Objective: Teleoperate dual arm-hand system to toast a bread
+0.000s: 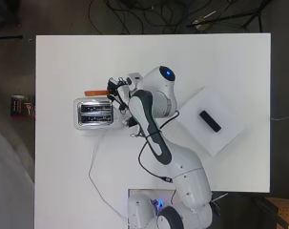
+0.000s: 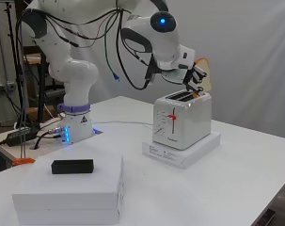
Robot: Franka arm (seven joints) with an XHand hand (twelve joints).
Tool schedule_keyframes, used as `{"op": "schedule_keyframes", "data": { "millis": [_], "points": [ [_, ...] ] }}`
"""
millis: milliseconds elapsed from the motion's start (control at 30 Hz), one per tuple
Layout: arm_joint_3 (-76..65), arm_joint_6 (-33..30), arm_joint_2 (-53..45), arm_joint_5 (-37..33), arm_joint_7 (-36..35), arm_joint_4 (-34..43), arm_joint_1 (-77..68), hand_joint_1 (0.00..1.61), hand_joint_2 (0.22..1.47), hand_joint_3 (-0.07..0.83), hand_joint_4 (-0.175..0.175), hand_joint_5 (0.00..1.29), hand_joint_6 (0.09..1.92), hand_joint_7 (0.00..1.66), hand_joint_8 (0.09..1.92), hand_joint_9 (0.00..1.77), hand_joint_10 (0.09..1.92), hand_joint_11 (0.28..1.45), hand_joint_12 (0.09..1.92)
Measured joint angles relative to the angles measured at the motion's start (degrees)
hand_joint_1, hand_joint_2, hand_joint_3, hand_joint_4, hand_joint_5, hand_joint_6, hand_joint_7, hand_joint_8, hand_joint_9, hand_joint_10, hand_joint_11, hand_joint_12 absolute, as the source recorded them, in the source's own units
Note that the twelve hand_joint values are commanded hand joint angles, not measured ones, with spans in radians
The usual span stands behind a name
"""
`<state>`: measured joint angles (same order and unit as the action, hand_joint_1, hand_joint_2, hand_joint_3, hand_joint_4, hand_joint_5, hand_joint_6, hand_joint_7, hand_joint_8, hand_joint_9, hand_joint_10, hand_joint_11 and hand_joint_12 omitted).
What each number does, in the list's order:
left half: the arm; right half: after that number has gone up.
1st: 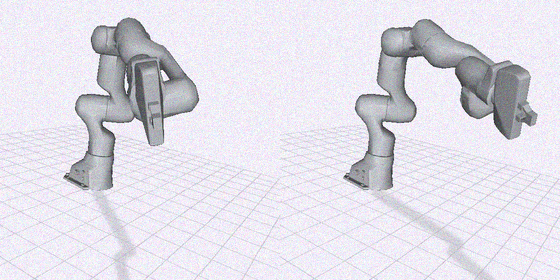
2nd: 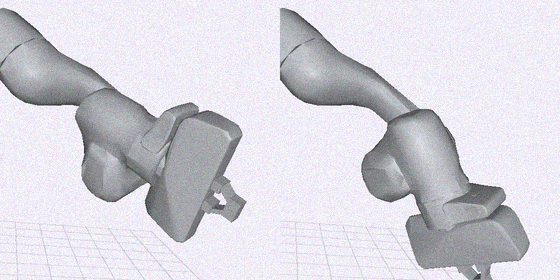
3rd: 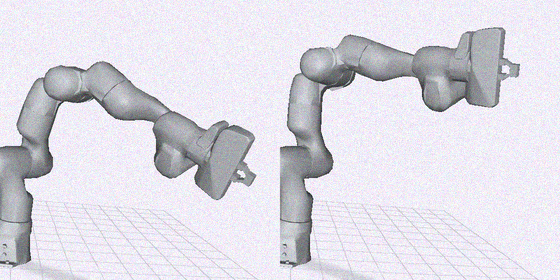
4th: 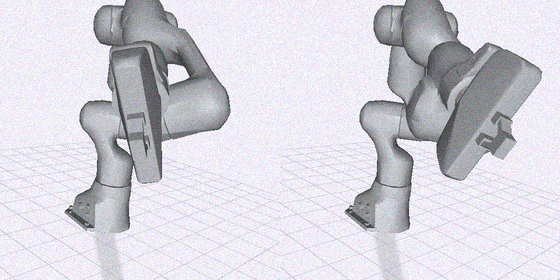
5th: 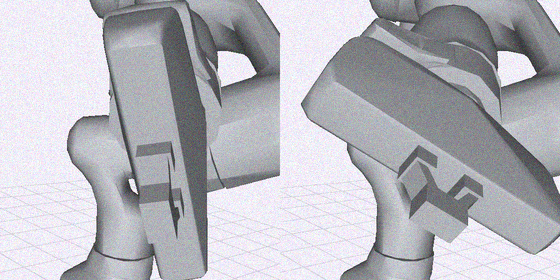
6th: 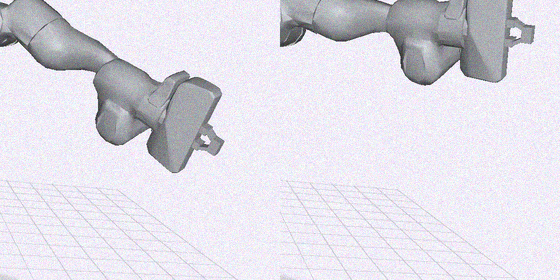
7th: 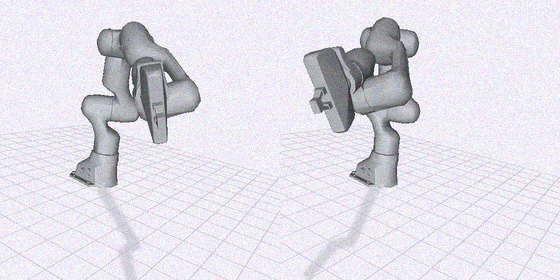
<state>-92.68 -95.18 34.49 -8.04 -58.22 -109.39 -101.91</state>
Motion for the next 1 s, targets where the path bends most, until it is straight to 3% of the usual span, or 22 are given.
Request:
{"op": "schedule_keyframes", "data": {
  "millis": [100,333,467,667,833,1000],
  "points": [
    [2.0,-0.3,0.4,1.0,-0.4,-1.9,2.3,1.22,1.19,0.001,-0.156,0.67,1.38,1.04,0.95,1.41,0.09,0.77,0.29],
    [5.1,0.8,1.1,3.8,-3.4,-4.2,5.4,1.21,1.19,0.001,-0.151,0.66,1.4,1.02,0.98,1.38,0.09,0.74,0.28],
    [4.7,1.3,1.4,5.0,-4.3,-4.6,3.6,1.22,1.19,-0.001,-0.168,0.67,1.38,1.04,0.94,1.37,0.09,0.75,0.21],
    [2.5,1.6,2.1,5.7,-3.3,-4.1,-0.7,1.21,1.19,-0.001,-0.147,0.68,1.38,1.04,0.95,1.37,0.09,0.75,0.14],
    [4.6,-2.7,3.0,3.8,1.7,-7.7,3.6,1.21,1.2,0.001,-0.16,0.65,1.41,1.01,0.99,1.33,0.09,0.73,0.09],
    [11.0,-9.7,4.1,3.1,6.3,-13.8,13.7,1.22,1.18,-0.002,-0.139,0.7,1.37,1.06,0.89,1.36,0.09,0.77,0.09]
  ]
}}
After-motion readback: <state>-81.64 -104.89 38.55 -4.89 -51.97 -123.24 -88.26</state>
